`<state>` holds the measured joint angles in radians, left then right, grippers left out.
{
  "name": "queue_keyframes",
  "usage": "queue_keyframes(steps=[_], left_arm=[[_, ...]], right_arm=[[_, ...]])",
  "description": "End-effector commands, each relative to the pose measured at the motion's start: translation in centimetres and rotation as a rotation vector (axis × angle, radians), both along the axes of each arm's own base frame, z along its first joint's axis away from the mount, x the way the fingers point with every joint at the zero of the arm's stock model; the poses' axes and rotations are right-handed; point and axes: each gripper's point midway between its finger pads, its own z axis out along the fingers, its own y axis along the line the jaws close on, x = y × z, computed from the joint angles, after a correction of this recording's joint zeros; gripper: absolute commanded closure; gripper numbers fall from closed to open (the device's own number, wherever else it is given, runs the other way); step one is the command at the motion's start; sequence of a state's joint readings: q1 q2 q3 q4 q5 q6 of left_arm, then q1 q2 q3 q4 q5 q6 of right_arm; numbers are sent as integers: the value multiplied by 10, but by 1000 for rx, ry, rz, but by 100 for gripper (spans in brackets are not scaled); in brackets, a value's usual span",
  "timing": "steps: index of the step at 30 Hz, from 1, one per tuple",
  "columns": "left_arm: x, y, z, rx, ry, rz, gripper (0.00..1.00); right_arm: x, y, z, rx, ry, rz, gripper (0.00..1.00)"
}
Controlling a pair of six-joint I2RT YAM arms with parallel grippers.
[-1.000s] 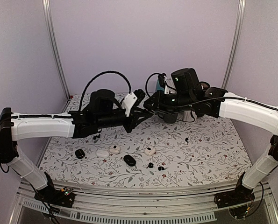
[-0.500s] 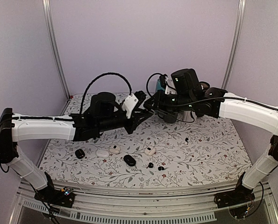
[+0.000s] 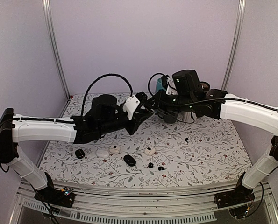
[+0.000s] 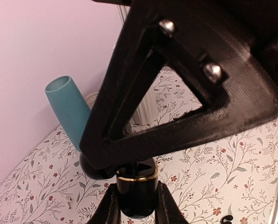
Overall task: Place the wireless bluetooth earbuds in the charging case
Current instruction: Adjust the left earbud in the left side groove of the charging case.
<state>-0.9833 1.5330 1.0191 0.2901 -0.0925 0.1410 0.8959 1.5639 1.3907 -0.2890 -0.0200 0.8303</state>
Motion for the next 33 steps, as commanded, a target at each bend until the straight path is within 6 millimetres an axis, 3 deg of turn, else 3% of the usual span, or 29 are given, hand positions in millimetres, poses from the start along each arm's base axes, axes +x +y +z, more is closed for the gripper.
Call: queue_keyframes(steps=[1,20,26,33], left_arm=[[9,4,71,-189,-169,78,100],[15,9,69,-184,-195,149,100],[7,1,66,-173,-175,82,100],[1,-3,58,-161,-145,41,100]], right_arm=[[-4,-29,-57,-136,145,-97,91],[-8,-23,-62,-70,216,-115,90],[-9,-22,-41,-41,115,-58,70],[-10,-30,-11,-26,4,-44,63]])
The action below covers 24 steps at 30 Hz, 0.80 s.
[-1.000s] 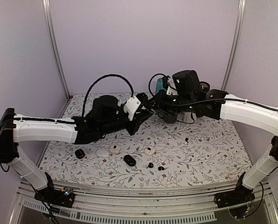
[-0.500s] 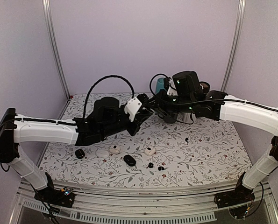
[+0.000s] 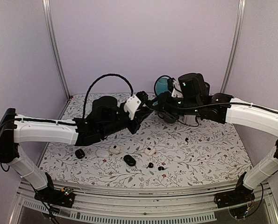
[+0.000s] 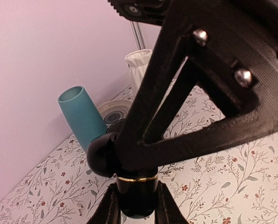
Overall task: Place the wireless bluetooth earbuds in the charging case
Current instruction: Adjust the left earbud in the left side groove of the charging case.
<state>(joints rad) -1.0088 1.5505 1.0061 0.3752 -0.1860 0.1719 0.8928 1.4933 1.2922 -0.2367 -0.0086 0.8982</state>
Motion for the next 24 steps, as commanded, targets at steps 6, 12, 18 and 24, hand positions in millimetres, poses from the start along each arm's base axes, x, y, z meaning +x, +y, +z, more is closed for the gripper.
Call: queue_keyframes(steps=[6,12,18,24], left_arm=[[-7,-4,54,-145,-73,-45,100],[-7,-2,55,-158,-68,-51,100],[-7,-2,58,-190,-50,-78,100],[-8,0,58,-222,-34,-111,100]], right_arm=[[-9,-13,12,-78,-127,74,60],[-15,-13,27,-57,-174,115,55],[-22,-16,52,-14,-239,153,48],[-24,-22,64,-9,-274,156,48]])
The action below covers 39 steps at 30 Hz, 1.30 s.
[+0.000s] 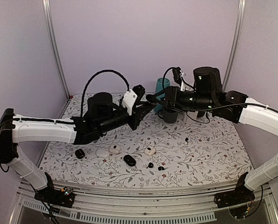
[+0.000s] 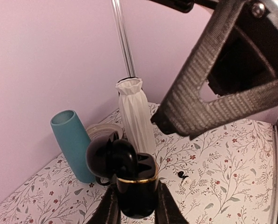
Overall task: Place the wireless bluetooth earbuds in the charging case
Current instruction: Adjust the left earbud in the left side groove of the charging case.
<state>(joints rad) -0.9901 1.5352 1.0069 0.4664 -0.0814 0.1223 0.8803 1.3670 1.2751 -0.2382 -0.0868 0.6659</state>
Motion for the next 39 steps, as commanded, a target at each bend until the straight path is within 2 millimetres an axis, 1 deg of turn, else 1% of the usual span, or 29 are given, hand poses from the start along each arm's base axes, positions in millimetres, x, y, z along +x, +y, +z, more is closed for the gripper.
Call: queue_keyframes(steps=[1,4,8,13,18,21,24,28,32,36,39], left_arm=[[-2,7,30,-103,-22,-39,100],[-6,9,33,-128,-18,-72,100],[-16,14,37,-179,-9,-157,100],[-27,13,38,-197,13,-278,100],[-44,9,37,-210,63,-433,100],[-50,9,38,-225,92,-504,100],[-55,8,40,-231,120,-568,100],[-62,8,43,-244,162,-650,100],[-65,8,43,-253,206,-712,100],[-70,7,42,-253,238,-764,100],[-73,6,42,-252,256,-791,100]], right_arm=[[-1,-8,18,19,-55,11,48],[2,-13,19,15,-54,-1,48],[7,-16,14,-25,-57,-6,49],[5,-9,24,-64,-136,65,49],[3,-9,42,-110,-268,111,45],[1,-5,48,-145,-333,155,42],[-2,0,44,-181,-366,206,40],[-4,0,36,-242,-420,237,37],[-12,1,41,-251,-483,263,34],[-13,0,38,-270,-499,270,33],[-19,3,37,-267,-516,298,32]])
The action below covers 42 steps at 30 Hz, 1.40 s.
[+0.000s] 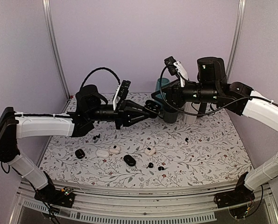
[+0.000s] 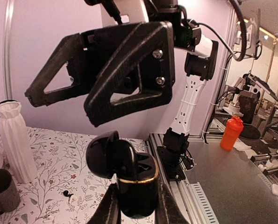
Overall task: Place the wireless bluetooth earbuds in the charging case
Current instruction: Adjust the left earbud in the left side groove of the charging case.
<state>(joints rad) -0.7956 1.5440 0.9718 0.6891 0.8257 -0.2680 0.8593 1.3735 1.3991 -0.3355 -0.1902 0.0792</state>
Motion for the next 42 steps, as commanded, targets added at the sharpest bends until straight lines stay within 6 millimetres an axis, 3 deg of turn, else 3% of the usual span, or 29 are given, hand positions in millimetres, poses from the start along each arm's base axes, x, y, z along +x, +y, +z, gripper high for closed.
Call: queue_keyframes(steps=[1,11,23,29,42], left_arm=[[-7,1,15,-31,1,-84,100],[-8,2,15,-29,29,-117,100],[-8,0,14,-24,47,-139,100],[-8,-1,14,-21,53,-153,100],[-11,0,15,-20,53,-167,100]], right_arm=[[-10,2,1,-15,-53,52,32],[-18,5,-5,-55,-76,94,32],[-24,-7,14,-19,-122,76,31],[-31,2,3,-37,-103,129,30],[-25,5,-23,-113,-70,121,31]])
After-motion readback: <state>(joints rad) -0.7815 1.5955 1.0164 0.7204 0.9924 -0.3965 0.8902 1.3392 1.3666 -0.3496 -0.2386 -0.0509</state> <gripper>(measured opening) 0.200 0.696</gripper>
